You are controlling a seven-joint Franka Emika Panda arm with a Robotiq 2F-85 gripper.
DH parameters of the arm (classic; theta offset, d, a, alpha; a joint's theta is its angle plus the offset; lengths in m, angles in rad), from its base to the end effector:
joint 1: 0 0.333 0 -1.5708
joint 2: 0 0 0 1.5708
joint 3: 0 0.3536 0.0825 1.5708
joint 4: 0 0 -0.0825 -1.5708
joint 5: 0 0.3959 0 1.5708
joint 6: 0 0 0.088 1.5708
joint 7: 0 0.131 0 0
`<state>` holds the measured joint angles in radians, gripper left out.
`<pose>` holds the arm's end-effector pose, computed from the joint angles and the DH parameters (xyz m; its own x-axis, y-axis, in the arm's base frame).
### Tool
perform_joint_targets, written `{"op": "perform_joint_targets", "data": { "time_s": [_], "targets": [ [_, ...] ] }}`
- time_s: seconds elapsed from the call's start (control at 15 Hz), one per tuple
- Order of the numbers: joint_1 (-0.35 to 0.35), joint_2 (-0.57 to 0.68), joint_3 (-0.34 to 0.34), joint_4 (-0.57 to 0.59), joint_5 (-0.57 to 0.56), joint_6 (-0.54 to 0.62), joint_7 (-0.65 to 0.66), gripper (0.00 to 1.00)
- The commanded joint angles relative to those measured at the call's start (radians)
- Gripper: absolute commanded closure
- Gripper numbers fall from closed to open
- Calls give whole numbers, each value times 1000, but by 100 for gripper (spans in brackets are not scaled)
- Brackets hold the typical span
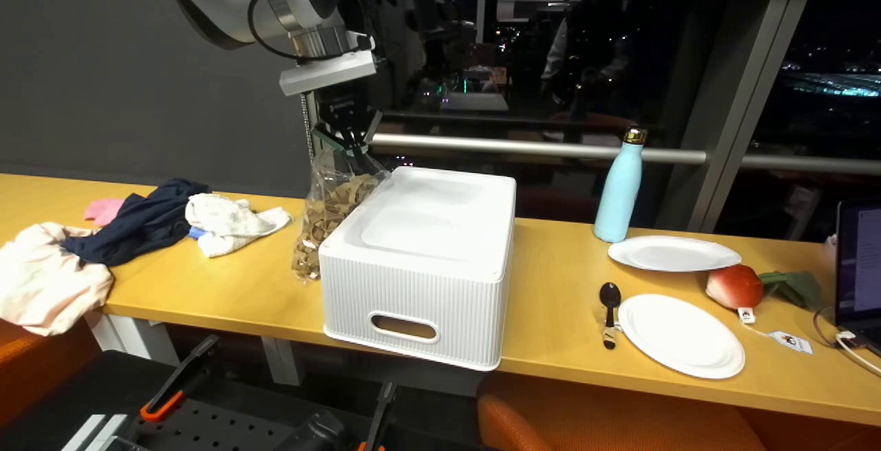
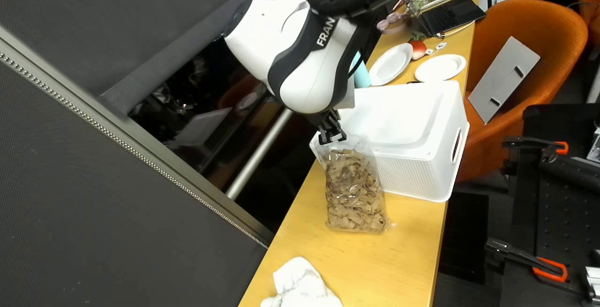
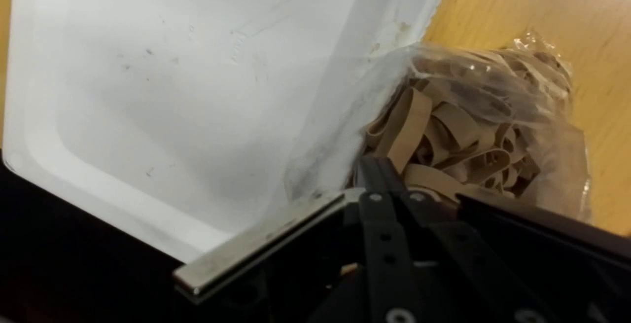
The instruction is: Put some of the contents of the plastic bag onto the white basket
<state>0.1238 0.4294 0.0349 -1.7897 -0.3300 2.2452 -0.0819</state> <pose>0.6747 0.0904 0.3202 0.9052 0.4247 -0.0176 0.4158 -0.8761 0.2439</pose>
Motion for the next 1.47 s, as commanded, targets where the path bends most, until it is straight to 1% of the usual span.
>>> {"op": "perform_joint_targets", "data": {
  "time_s": [0.0,0.2,0.47,0.8,1.0,1.33,1.4],
  "targets": [
    [-61,-17,60,-17,123,64,-178,100],
    [-90,-11,80,-17,205,43,-275,100],
    [-119,-4,76,-12,248,36,-341,100],
    [-128,67,65,43,225,10,-362,100],
    [-113,122,60,86,200,-12,-353,100],
    [-86,146,64,114,186,-30,-339,100],
    [-79,140,64,107,181,-31,-336,97]
  ]
}}
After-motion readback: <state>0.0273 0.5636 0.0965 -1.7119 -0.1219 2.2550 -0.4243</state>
